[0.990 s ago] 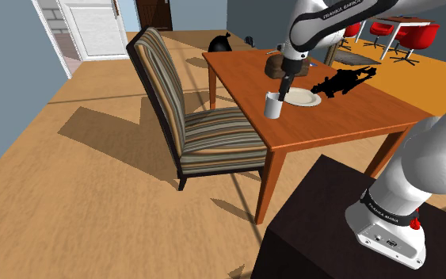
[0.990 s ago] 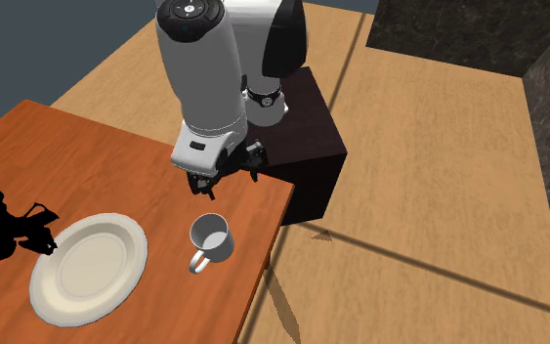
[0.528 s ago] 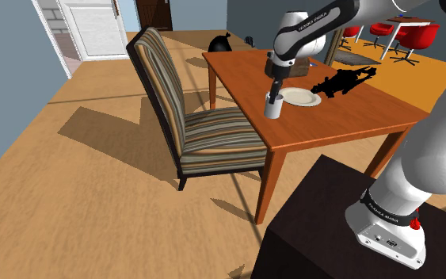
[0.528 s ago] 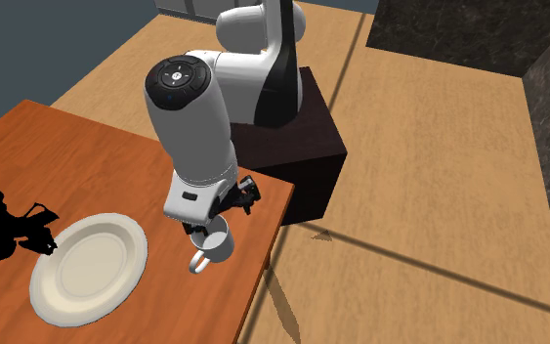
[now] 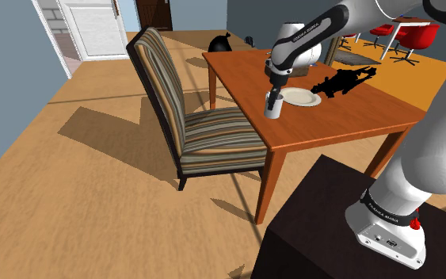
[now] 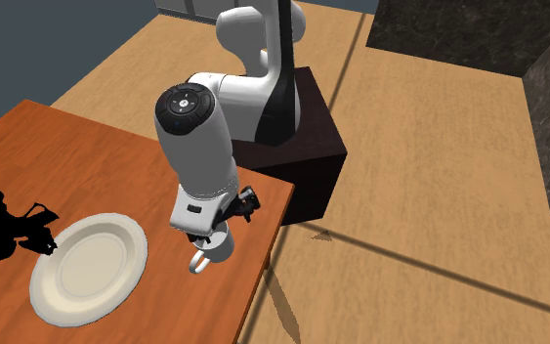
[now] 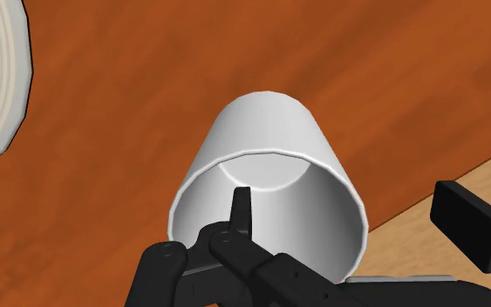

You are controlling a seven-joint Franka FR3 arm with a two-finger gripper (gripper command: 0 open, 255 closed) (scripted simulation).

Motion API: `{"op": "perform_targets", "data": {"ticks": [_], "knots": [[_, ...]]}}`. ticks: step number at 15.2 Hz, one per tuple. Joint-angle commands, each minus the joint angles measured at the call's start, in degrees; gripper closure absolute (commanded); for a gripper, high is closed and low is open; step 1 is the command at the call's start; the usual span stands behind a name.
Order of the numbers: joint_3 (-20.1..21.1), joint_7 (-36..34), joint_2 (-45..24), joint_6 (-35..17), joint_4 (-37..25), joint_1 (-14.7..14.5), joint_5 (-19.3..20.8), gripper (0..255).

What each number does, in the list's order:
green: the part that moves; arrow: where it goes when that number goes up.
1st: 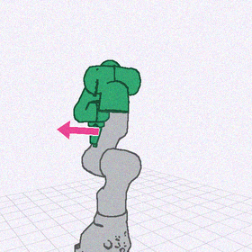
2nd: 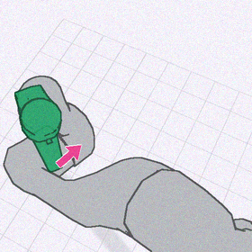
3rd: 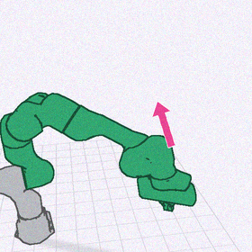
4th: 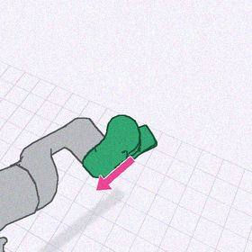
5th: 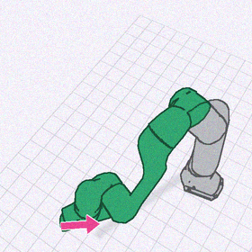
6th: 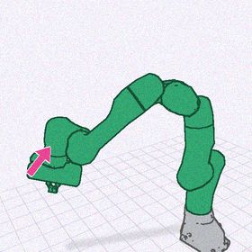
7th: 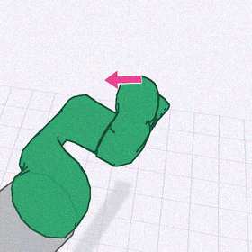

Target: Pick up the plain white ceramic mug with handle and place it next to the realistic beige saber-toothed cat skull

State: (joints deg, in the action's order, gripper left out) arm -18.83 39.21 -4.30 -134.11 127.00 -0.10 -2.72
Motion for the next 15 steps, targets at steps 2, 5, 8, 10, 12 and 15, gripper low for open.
{"op": "perform_targets", "data": {"ticks": [2,5,8,10,12,15], "knots": [[0.0,0.1,-0.2,-0.2,0.0,0.0,-0.1,0],[0.0,0.1,-0.2,-0.2,0.0,0.0,-0.1,0],[0.0,0.1,-0.2,-0.2,0.0,0.0,-0.1,255],[0.0,0.1,-0.2,-0.2,0.0,0.0,-0.1,255],[0.0,0.1,-0.2,-0.2,0.0,0.0,-0.1,255],[0.0,0.1,-0.2,-0.2,0.0,0.0,-0.1,255]]}}
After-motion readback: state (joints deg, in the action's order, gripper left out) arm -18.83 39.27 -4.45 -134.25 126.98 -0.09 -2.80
